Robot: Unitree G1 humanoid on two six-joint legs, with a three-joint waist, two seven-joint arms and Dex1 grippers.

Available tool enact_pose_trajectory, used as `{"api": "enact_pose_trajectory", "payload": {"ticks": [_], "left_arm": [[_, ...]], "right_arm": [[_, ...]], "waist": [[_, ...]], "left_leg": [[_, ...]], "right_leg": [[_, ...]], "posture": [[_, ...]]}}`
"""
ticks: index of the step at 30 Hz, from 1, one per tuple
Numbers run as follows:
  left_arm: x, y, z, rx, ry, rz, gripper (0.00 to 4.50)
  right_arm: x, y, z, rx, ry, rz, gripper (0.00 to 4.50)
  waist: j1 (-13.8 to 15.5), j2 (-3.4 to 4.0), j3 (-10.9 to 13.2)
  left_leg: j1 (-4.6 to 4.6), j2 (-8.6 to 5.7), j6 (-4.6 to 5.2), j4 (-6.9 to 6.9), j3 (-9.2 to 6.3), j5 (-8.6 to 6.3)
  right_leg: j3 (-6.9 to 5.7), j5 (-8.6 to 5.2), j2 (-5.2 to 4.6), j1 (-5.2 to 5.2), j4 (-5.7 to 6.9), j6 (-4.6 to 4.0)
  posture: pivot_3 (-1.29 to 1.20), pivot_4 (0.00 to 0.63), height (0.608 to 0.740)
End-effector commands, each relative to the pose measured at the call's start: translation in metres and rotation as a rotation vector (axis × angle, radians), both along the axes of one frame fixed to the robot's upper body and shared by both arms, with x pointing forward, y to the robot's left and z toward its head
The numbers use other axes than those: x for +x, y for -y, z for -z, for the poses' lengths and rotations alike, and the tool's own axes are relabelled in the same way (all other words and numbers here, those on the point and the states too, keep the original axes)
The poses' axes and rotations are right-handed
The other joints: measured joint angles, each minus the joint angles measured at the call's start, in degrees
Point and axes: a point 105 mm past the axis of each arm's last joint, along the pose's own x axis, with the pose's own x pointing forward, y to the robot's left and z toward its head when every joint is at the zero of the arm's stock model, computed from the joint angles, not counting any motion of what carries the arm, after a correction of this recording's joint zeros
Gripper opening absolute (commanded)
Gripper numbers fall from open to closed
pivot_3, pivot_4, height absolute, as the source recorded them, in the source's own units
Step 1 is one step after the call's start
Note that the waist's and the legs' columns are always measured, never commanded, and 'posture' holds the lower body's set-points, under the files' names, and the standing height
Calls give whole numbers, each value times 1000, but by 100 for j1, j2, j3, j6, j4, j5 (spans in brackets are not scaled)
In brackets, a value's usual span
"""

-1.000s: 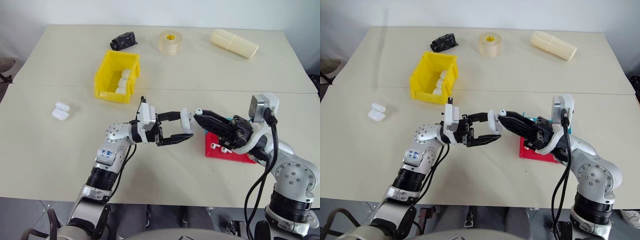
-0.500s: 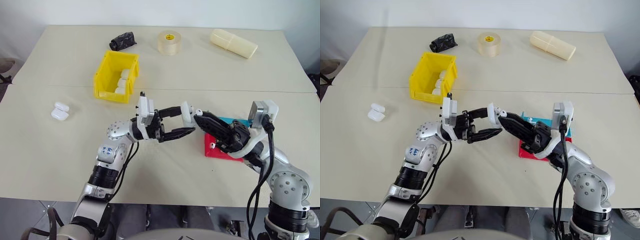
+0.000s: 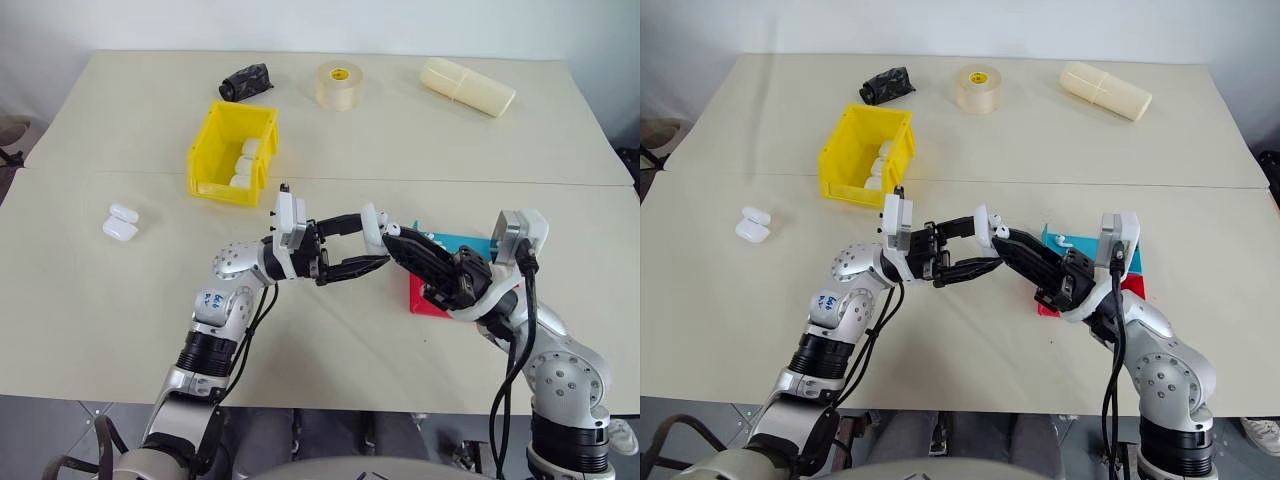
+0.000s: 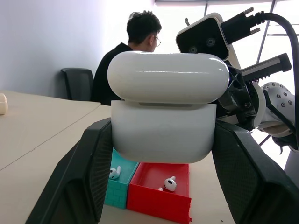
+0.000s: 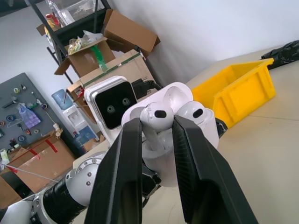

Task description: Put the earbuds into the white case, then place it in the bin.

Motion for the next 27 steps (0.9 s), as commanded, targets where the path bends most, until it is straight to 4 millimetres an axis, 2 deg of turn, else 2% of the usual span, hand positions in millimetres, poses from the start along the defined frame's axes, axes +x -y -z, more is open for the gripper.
{"api": "enact_pose_trajectory", "payload": {"ticks": [1, 6, 8, 12, 18, 19, 22, 25, 27], "left_arm": [[-13, 1, -31, -123, 88, 63, 2779], [-16, 1, -32, -128, 86, 83, 2779], [-16, 2, -31, -123, 86, 83, 2779], [-13, -4, -25, -83, 82, 51, 2779], [4, -29, -1, 132, 84, -110, 2779], [6, -33, 4, 184, 99, -133, 2779], [9, -41, 21, 380, 192, -165, 2779], [13, -42, 30, 504, 246, -181, 2779], [14, -37, 31, 534, 260, -169, 2779]], "right_arm": [[-4, -4, 16, -53, -75, -35, 974], [-5, -5, 12, -56, -53, -53, 2476], [-3, -4, 11, -62, -39, -43, 3204], [0, 10, 9, -107, -7, 4, 4481], [-3, 44, 20, -323, 13, 47, 4481], [-3, 47, 22, -356, 16, 52, 4306], [-1, 51, 27, -506, 66, 36, 3546], [1, 40, 21, -554, 117, -4, 2441], [-1, 25, 16, -575, 160, -71, 1793]], "waist": [[-1, 0, 0], [-1, 0, 0], [-3, -1, -1], [5, -1, -1], [5, -1, 0], [4, -2, 0], [4, -2, 0], [1, -3, 0], [3, -3, 1]], "left_leg": [[0, 0, 0, 0, 0, 0], [0, 1, 0, 0, 2, 0], [0, 2, 0, 0, 1, 0], [0, 1, 0, 0, 1, 0], [0, 1, 1, -4, 2, 0], [1, 1, 1, -4, 4, 0], [2, 2, 1, -3, 6, 0], [3, 3, 0, -3, 8, 0], [3, 3, 0, -1, 8, 0]], "right_leg": [[0, 0, 0, 0, 0, 0], [1, 0, 0, -1, 0, 0], [1, 0, 0, 0, 0, 0], [2, 0, 0, 1, 0, 0], [1, 0, 1, 1, -4, 0], [1, 0, 1, 0, -4, 0], [2, 0, 1, 1, -3, 0], [2, 0, 2, 0, -5, 0], [3, 0, 1, 0, -2, 0]], "posture": [[0, 150, 740], [0, 150, 740], [0, 150, 740], [0, 150, 740], [0, 150, 740], [0, 150, 740], [0, 150, 740], [0, 150, 740], [0, 150, 740]]}}
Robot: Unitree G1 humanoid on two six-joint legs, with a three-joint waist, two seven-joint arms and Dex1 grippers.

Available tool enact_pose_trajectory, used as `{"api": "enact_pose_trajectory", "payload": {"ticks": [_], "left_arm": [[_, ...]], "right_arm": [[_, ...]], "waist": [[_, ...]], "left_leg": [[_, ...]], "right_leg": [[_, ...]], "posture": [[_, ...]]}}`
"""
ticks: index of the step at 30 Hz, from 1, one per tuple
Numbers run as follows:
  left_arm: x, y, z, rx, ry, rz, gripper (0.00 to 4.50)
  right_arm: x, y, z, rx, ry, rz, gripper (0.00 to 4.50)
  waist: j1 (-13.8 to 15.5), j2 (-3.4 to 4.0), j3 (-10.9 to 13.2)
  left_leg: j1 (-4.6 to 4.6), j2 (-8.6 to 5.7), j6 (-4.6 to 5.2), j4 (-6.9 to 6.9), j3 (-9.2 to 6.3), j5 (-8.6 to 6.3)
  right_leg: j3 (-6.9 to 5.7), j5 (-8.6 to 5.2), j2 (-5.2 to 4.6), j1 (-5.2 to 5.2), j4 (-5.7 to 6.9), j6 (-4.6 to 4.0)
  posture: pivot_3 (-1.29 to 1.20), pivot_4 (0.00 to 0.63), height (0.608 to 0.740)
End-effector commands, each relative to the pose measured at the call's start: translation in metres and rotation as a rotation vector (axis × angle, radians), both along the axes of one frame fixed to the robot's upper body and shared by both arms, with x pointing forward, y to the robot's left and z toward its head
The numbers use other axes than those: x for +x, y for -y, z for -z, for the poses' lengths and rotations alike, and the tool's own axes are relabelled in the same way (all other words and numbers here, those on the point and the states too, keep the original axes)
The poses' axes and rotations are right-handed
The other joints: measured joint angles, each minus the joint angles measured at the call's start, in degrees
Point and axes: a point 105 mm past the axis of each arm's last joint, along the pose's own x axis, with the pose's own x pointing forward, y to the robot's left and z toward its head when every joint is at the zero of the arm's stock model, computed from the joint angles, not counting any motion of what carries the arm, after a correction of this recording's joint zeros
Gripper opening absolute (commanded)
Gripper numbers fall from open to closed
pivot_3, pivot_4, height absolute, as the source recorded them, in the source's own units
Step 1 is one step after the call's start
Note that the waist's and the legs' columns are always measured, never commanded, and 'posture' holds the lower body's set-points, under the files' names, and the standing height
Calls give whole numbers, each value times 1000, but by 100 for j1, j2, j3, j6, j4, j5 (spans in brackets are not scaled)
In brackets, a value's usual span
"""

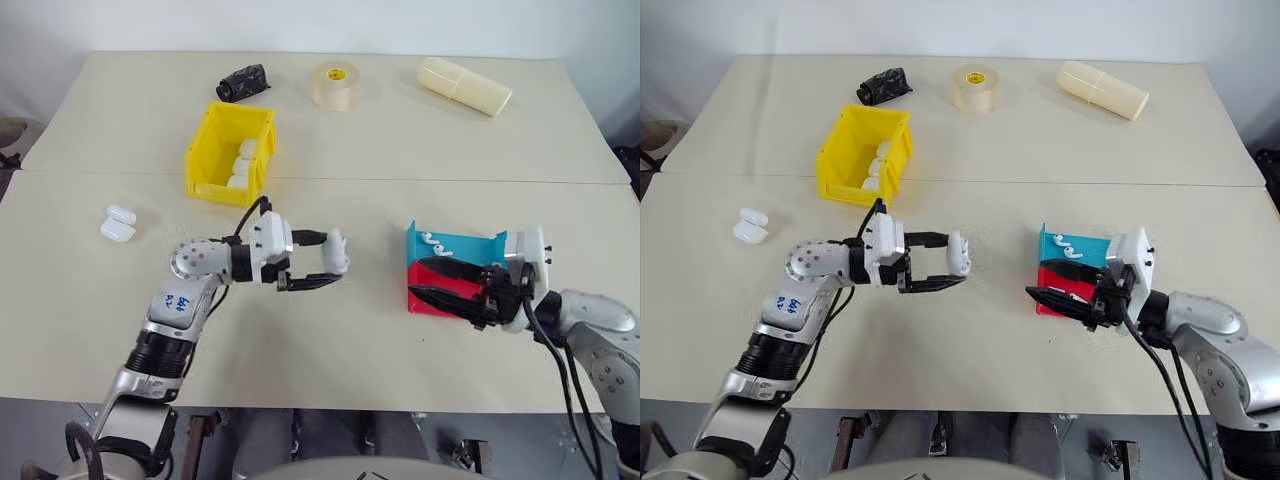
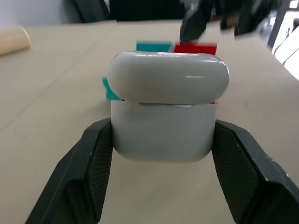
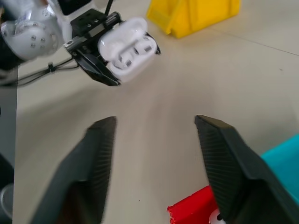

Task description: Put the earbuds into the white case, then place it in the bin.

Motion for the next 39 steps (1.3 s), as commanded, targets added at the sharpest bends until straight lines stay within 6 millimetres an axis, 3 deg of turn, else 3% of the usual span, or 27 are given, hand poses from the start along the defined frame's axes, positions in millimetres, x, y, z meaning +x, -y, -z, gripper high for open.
{"api": "enact_pose_trajectory", "payload": {"ticks": [1, 5, 11, 15, 23, 29, 32, 35, 39], "left_arm": [[-2, 15, -8, 53, 75, 51, 2779], [-7, 29, -8, 75, 69, 100, 2779], [-13, 40, -7, 80, 54, 136, 2779], [-13, 41, -9, 64, 57, 131, 2779], [-11, 31, -19, -33, 66, 80, 2779], [-28, 14, -23, -143, -7, 87, 2779], [-31, -2, -20, -194, -43, 17, 2779], [-25, -28, -17, -271, 2, -173, 2779], [-25, -61, -7, -402, -74, -418, 2779]], "right_arm": [[-5, -27, -15, -40, 87, -125, 1439], [2, -51, -24, -60, 115, -168, 17], [10, -74, -30, -80, 123, -211, 17], [13, -78, -26, -118, 107, -209, 17], [16, -35, 0, -163, 54, -135, 17], [20, -4, -6, -21, 175, -1, 17], [18, 6, -7, 24, 210, 35, 627], [17, 7, -18, 81, 291, 61, 1572], [13, 3, -29, 108, 401, 84, 2941]], "waist": [[5, -2, 1], [7, -2, 1], [-2, -2, 1], [4, -2, 1], [4, -4, 2], [-8, -7, 4], [-20, -5, 3], [-21, -5, 3], [-15, -5, 3]], "left_leg": [[0, 2, 0, 1, -1, 0], [-3, 0, 0, 2, -7, 0], [-10, -1, 0, 1, -8, 0], [-12, -1, 0, 2, -6, 0], [-16, -3, 0, 2, -7, 0], [-14, 3, 0, 3, -4, 0], [-10, 6, 0, 1, -1, 0], [-9, 9, 0, 3, -1, 0], [0, 22, -1, 3, 3, 0]], "right_leg": [[0, 0, 0, 0, 0, 0], [-3, 0, -1, 1, -1, 0], [-6, 0, -2, -7, -1, 0], [-5, 0, -2, -11, 2, 0], [-7, 0, -3, -11, 0, 0], [-3, 0, -2, -13, 6, 0], [1, 0, -2, -15, 9, 0], [1, 0, -2, -14, 12, 0], [12, 0, -2, -12, 19, -1]], "posture": [[0, 150, 740], [0, 150, 740], [0, 150, 740], [0, 150, 740], [0, 150, 740], [0, 150, 740], [0, 150, 740], [0, 150, 740], [0, 150, 740]]}}
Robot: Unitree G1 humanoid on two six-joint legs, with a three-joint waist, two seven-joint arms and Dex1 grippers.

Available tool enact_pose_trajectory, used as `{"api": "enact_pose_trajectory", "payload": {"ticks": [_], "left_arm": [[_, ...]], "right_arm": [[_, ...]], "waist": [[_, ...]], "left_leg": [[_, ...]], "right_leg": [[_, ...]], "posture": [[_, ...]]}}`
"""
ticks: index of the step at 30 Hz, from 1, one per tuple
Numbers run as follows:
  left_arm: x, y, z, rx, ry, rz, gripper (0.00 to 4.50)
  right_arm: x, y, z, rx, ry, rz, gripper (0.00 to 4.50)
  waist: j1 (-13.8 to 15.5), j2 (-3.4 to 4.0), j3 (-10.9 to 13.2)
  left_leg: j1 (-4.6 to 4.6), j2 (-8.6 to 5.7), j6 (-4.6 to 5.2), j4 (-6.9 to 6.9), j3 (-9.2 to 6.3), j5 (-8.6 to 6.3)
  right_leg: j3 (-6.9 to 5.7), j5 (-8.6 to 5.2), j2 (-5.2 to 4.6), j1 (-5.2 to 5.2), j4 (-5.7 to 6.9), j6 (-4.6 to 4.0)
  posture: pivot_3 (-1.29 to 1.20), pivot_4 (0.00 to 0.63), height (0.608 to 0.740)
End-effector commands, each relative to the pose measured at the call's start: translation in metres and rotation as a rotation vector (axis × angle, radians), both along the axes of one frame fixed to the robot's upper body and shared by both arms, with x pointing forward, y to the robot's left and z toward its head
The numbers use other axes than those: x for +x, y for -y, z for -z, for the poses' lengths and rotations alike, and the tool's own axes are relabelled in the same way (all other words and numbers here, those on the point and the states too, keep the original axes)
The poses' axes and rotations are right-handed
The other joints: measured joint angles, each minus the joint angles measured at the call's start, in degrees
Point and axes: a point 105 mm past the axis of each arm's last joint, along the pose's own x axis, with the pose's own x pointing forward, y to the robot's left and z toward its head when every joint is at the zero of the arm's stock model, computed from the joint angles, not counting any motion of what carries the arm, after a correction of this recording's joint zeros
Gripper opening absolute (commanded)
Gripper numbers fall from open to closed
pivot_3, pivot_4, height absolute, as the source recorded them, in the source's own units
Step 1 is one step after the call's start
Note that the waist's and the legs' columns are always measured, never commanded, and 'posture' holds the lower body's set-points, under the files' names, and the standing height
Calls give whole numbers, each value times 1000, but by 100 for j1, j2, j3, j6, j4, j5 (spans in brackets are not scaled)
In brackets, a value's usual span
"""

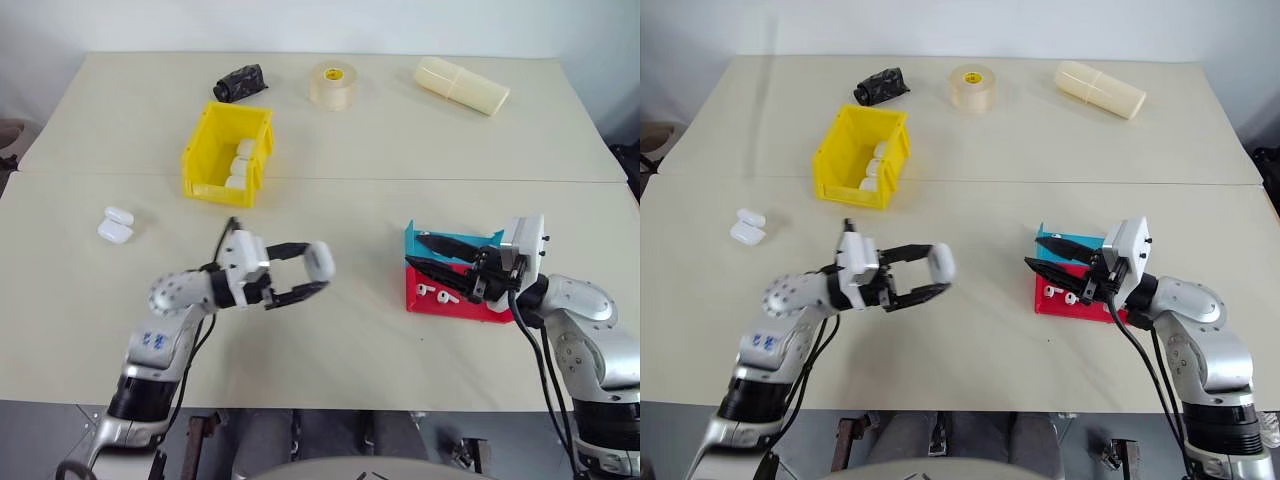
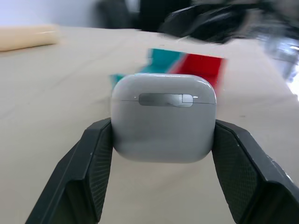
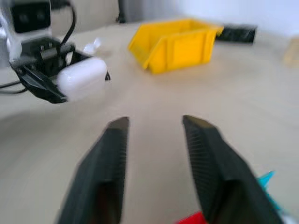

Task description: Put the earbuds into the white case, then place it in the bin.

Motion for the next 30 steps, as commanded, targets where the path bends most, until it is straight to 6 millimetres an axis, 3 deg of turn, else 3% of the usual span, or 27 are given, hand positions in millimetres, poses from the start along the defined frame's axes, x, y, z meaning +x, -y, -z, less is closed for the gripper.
{"api": "enact_pose_trajectory", "payload": {"ticks": [1, 4, 5, 8, 11, 17, 20, 25, 30], "left_arm": [[-5, -24, -11, -133, 9, -176, 2779], [-1, -51, -17, -253, -2, -373, 2779], [6, -68, -21, -297, 3, -479, 2779], [26, -104, -27, -337, -2, -692, 2779], [52, -125, -39, -377, -17, -779, 2779], [98, -120, -58, -334, -21, -732, 2779], [119, -101, -68, -307, -9, -678, 2779], [138, -92, -67, -262, -31, -683, 2779], [142, -90, -65, -241, -37, -676, 4346]], "right_arm": [[-9, -3, -17, 13, 118, 11, 3300], [-11, -4, -12, 13, 122, 22, 4347], [-12, -5, -10, 14, 115, 20, 4464], [-11, -6, -7, 8, 111, 17, 4464], [-9, -7, -4, -12, 108, 13, 4464], [-7, -7, 0, -36, 91, 2, 4464], [-6, -9, -1, -42, 98, 1, 4464], [-7, -14, -3, -34, 103, 0, 4464], [-9, -15, -2, -30, 102, 10, 4500]], "waist": [[4, 0, 0], [47, -2, 0], [51, -3, 0], [28, -3, -1], [31, -4, -2], [23, -10, -5], [23, -14, -3], [7, -16, -3], [-14, -17, -2]], "left_leg": [[1, 3, 0, -1, 0, 0], [2, 1, 1, 3, -5, 0], [2, -1, 1, 4, -8, 0], [12, -1, 1, 5, -11, 0], [20, -14, 0, 4, -6, 1], [12, -29, 1, 0, 2, 0], [11, -29, 0, -4, 5, 0], [7, -27, 0, -4, 13, 0], [6, -21, 0, -12, 35, 0]], "right_leg": [[3, 0, -3, 0, 0, 0], [2, 0, -8, 7, 0, 0], [1, 0, -9, 9, 0, 0], [0, 0, -7, 18, 1, 0], [1, 0, -2, 19, 6, 0], [1, 0, -3, 10, 7, 0], [-4, 0, -2, 6, 7, 0], [-13, 0, -2, -1, 6, 0], [-12, 0, -2, -22, 13, 0]], "posture": [[0, 150, 740], [0, 150, 740], [0, 150, 740], [0, 150, 740], [0, 150, 740], [0, 150, 740], [0, 150, 740], [0, 150, 740], [0, 150, 740]]}}
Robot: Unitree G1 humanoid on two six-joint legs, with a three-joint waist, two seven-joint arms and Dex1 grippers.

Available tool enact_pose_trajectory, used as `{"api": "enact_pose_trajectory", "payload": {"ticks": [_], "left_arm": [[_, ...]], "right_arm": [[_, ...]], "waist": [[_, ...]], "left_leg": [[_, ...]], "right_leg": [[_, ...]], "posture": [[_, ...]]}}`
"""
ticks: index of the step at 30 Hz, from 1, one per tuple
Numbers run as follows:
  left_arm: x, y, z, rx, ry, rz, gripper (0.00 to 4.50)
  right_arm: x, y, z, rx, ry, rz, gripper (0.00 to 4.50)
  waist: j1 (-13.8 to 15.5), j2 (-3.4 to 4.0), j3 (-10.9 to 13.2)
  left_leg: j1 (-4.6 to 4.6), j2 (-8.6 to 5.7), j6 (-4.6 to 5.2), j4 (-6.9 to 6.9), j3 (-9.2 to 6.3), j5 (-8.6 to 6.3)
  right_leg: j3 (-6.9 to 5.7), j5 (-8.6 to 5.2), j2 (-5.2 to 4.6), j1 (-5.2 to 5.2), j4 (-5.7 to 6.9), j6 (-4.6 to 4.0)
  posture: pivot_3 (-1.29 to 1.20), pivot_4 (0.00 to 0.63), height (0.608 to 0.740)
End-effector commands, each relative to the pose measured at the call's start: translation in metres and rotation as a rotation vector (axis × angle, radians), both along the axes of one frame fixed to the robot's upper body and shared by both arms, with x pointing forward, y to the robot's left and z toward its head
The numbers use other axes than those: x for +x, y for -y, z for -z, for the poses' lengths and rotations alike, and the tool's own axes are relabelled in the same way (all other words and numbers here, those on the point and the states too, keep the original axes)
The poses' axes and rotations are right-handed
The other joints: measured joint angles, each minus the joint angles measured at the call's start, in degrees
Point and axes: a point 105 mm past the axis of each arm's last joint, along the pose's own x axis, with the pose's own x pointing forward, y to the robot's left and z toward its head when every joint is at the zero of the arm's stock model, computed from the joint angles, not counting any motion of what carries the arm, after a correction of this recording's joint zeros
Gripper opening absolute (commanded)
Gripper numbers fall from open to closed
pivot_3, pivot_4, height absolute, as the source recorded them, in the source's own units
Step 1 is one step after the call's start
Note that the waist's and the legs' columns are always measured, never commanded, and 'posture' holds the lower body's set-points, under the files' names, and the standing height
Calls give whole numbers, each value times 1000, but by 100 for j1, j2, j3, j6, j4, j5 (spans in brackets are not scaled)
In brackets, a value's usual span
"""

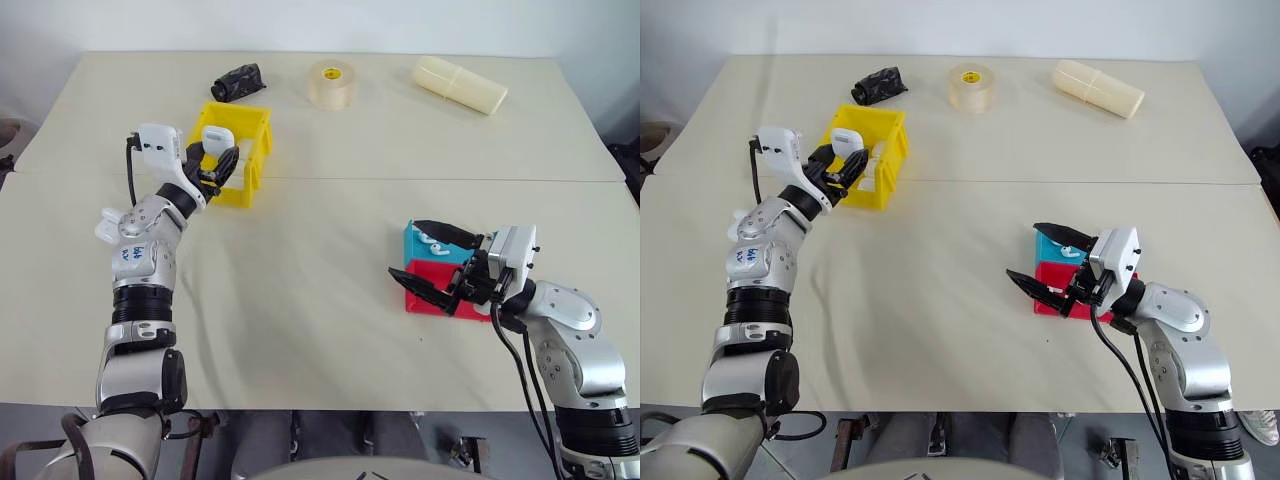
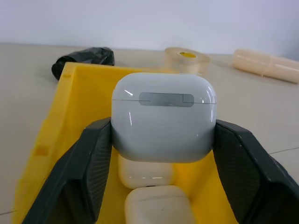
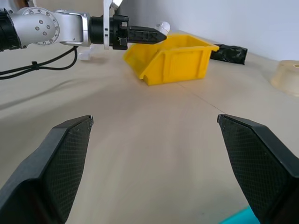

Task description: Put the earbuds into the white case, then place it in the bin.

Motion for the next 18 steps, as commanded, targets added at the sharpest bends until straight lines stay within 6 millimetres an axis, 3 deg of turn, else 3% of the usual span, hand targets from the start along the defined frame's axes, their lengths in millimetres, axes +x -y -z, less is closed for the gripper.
{"api": "enact_pose_trajectory", "payload": {"ticks": [1, 5, 10, 13, 18], "left_arm": [[-2, -1, -13, 18, 55, 12, 4475], [-14, 1, -17, 50, 100, 68, 4475], [-64, 6, -26, 76, 183, 280, 4475], [-100, -1, -8, 243, 152, 397, 4475], [-141, -10, 20, 354, 66, 485, 4475]], "right_arm": [[-6, -1, -9, 1, 48, -2, 4500], [-6, 4, -8, -16, 41, -1, 4500], [-11, 13, -2, -60, -13, -36, 4500], [-13, 20, 1, -93, -45, -59, 4500], [-8, 37, 1, -130, -61, -55, 4500]], "waist": [[11, -1, 0], [15, -1, 0], [9, -1, 0], [-18, -1, 0], [-46, -1, 0]], "left_leg": [[0, 0, 0, 1, 1, 0], [0, 0, 0, 7, 4, 0], [0, 4, 0, 6, 3, 0], [3, 8, -1, 4, 4, -1], [10, 28, -2, 8, 10, -2]], "right_leg": [[0, 0, 0, 0, 3, 0], [2, 0, -2, 0, 9, 0], [6, 0, -3, -2, 9, 0], [8, -1, -3, -4, 10, -2], [14, -2, -2, 1, 13, -4]], "posture": [[0, 150, 740], [0, 150, 740], [0, 150, 740], [0, 150, 740], [0, 150, 740]]}}
